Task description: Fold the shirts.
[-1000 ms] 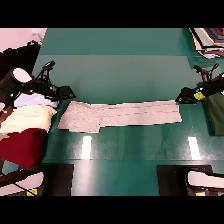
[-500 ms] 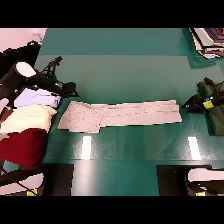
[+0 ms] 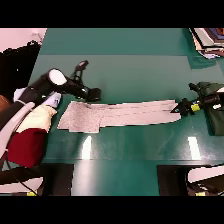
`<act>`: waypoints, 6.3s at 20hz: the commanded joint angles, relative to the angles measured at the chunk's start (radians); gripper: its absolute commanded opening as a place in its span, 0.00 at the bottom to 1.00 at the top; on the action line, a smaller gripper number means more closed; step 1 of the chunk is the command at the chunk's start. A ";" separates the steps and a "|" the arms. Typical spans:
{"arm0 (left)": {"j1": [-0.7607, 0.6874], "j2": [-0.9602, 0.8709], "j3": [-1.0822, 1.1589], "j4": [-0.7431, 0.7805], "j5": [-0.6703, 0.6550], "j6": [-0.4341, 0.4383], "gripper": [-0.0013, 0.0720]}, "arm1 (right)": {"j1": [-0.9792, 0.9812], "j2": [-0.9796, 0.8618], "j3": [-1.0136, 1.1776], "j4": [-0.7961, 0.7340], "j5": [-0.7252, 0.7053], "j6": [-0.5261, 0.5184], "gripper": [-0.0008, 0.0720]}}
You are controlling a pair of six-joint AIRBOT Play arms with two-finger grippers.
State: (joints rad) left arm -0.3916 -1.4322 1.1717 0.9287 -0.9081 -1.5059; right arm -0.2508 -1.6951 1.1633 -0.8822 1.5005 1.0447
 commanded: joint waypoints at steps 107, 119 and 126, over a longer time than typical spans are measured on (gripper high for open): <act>0.035 0.240 0.145 0.111 0.033 0.022 0.05 | -0.497 0.209 0.678 -0.056 -0.069 0.244 0.03; 0.035 0.240 0.145 0.111 0.033 0.070 0.05 | -0.499 0.373 0.376 -0.563 0.047 0.374 0.69; 0.035 0.240 0.145 0.111 0.031 0.069 0.05 | -0.434 0.478 0.349 -0.397 0.044 0.406 0.74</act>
State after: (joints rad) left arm -0.3561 -1.1923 1.3163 1.0397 -0.8764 -1.4384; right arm -0.7189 -1.2613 1.5242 -1.3720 1.5440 1.4376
